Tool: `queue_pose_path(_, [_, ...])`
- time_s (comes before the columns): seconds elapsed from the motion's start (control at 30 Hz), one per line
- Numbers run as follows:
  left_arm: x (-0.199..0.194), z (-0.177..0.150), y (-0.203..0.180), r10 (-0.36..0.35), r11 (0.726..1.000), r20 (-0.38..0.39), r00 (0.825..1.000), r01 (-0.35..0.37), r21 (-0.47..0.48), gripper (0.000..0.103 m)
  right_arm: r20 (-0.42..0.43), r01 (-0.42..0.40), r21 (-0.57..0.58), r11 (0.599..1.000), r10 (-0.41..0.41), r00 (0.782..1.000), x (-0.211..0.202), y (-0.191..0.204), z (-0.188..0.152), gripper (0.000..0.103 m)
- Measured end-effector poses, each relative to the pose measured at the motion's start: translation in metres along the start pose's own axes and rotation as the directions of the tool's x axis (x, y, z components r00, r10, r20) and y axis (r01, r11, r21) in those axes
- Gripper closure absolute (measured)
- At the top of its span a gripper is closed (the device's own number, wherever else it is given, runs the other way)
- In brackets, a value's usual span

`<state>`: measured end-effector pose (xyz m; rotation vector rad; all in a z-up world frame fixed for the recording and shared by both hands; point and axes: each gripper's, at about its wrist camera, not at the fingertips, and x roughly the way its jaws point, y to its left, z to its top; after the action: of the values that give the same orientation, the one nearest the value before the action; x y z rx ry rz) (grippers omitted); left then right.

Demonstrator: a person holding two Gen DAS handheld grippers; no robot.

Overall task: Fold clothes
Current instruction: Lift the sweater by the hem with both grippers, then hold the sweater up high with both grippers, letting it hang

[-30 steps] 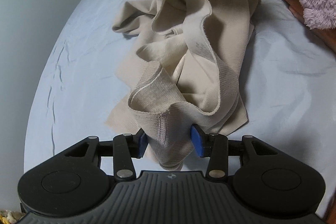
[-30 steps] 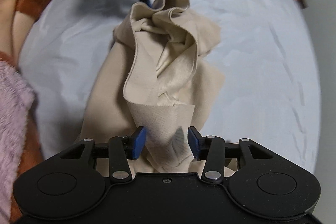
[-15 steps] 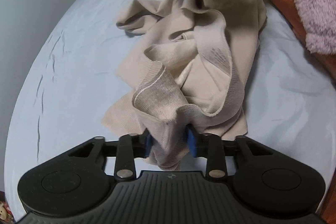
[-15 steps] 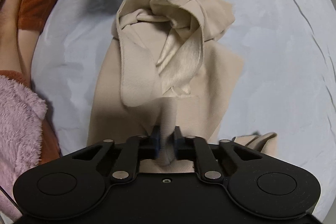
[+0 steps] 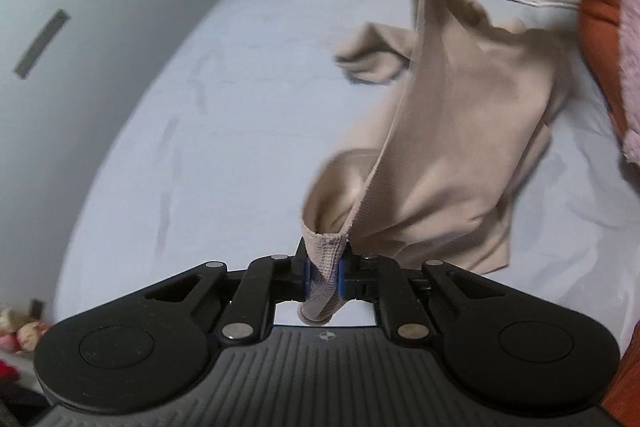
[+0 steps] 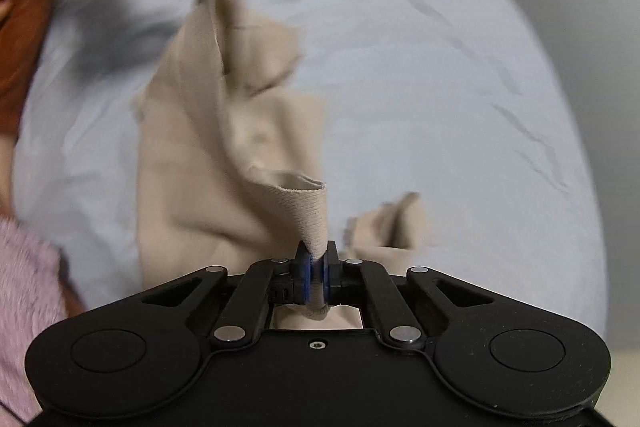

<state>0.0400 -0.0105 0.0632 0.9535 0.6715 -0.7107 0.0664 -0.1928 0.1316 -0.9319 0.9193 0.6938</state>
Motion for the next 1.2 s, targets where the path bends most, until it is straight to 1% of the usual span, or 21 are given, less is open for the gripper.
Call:
queue_pose_path(0.03, [-0.005,0.003,0.001,0.014,1.0,-0.001,1.0,-0.014,0.003,0.093,0.015,0.034,0.03,0.999,-0.034,0.999,-0.01,-0.002,0.0,0.1])
queue_pose_path(0.1, [-0.026,0.015,0.006,0.075,0.997,-0.006,0.997,-0.075,0.02,0.093,0.03,0.078,0.057,0.995,-0.08,0.996,-0.025,-0.004,0.002,0.1])
queue_pose_path(0.2, [-0.048,0.029,0.013,0.135,0.99,-0.009,0.991,-0.135,0.029,0.093,0.061,0.191,0.083,0.978,-0.196,0.979,-0.061,-0.005,0.01,0.1])
queue_pose_path(0.27, [-0.072,0.045,0.021,0.206,0.978,-0.007,0.978,-0.206,0.04,0.093,0.078,0.247,0.1,0.964,-0.255,0.964,-0.082,-0.007,0.014,0.1])
queue_pose_path(0.3, [-0.082,0.051,0.023,0.236,0.971,-0.005,0.972,-0.235,0.043,0.093,0.083,0.259,0.105,0.96,-0.268,0.96,-0.088,-0.008,0.015,0.1])
queue_pose_path(0.37, [-0.101,0.061,0.028,0.283,0.958,0.002,0.959,-0.283,0.05,0.093,0.11,0.325,0.132,0.937,-0.339,0.934,-0.115,-0.012,0.019,0.1])
queue_pose_path(0.4, [-0.109,0.066,0.03,0.304,0.951,0.006,0.953,-0.304,0.055,0.093,0.115,0.337,0.138,0.931,-0.353,0.929,-0.121,-0.013,0.019,0.1])
queue_pose_path(0.43, [-0.123,0.073,0.034,0.339,0.939,0.014,0.941,-0.339,0.064,0.093,0.13,0.372,0.16,0.914,-0.393,0.91,-0.139,-0.017,0.021,0.1])
queue_pose_path(0.5, [-0.145,0.085,0.041,0.387,0.919,0.03,0.921,-0.388,0.064,0.093,0.151,0.42,0.181,0.889,-0.447,0.881,-0.162,-0.021,0.023,0.1])
queue_pose_path(0.57, [-0.173,0.101,0.052,0.449,0.89,0.051,0.892,-0.452,0.054,0.093,0.169,0.472,0.205,0.857,-0.506,0.846,-0.185,-0.024,0.026,0.1])
queue_pose_path(0.6, [-0.181,0.106,0.055,0.47,0.88,0.058,0.881,-0.473,0.052,0.093,0.176,0.499,0.217,0.839,-0.536,0.826,-0.197,-0.026,0.027,0.1])
queue_pose_path(0.63, [-0.195,0.115,0.06,0.502,0.861,0.067,0.862,-0.506,0.049,0.093,0.182,0.526,0.222,0.821,-0.565,0.805,-0.208,-0.027,0.029,0.1])
queue_pose_path(0.67, [-0.206,0.122,0.064,0.526,0.847,0.074,0.847,-0.53,0.048,0.093,0.188,0.553,0.227,0.802,-0.593,0.783,-0.218,-0.029,0.03,0.1])
queue_pose_path(0.7, [-0.215,0.129,0.067,0.543,0.836,0.079,0.836,-0.547,0.048,0.093,0.19,0.562,0.235,0.793,-0.604,0.774,-0.225,-0.03,0.031,0.1])
queue_pose_path(0.73, [-0.228,0.138,0.072,0.565,0.821,0.085,0.821,-0.569,0.048,0.093,0.193,0.577,0.258,0.775,-0.626,0.755,-0.24,-0.035,0.034,0.101])
queue_pose_path(0.77, [-0.238,0.145,0.076,0.584,0.807,0.088,0.807,-0.589,0.052,0.093,0.198,0.581,0.269,0.768,-0.635,0.747,-0.247,-0.038,0.036,0.1])
queue_pose_path(0.87, [-0.259,0.159,0.085,0.621,0.776,0.085,0.779,-0.627,0.066,0.093,0.209,0.601,0.3,0.741,-0.665,0.717,-0.275,-0.048,0.041,0.1])
queue_pose_path(1.0, [-0.272,0.169,0.096,0.648,0.753,0.073,0.758,-0.652,0.09,0.093,0.221,0.617,0.32,0.719,-0.69,0.689,-0.296,-0.059,0.048,0.1])
queue_pose_path(1.03, [-0.273,0.17,0.099,0.649,0.752,0.069,0.757,-0.653,0.091,0.093,0.225,0.615,0.329,0.717,-0.692,0.686,-0.301,-0.065,0.051,0.1])
queue_pose_path(1.07, [-0.273,0.171,0.103,0.649,0.753,0.064,0.758,-0.652,0.091,0.093,0.224,0.616,0.332,0.715,-0.694,0.684,-0.304,-0.07,0.053,0.1])
queue_pose_path(1.2, [-0.268,0.171,0.115,0.626,0.776,0.037,0.779,-0.627,0.068,0.093,0.222,0.613,0.325,0.72,-0.688,0.691,-0.311,-0.086,0.06,0.1])
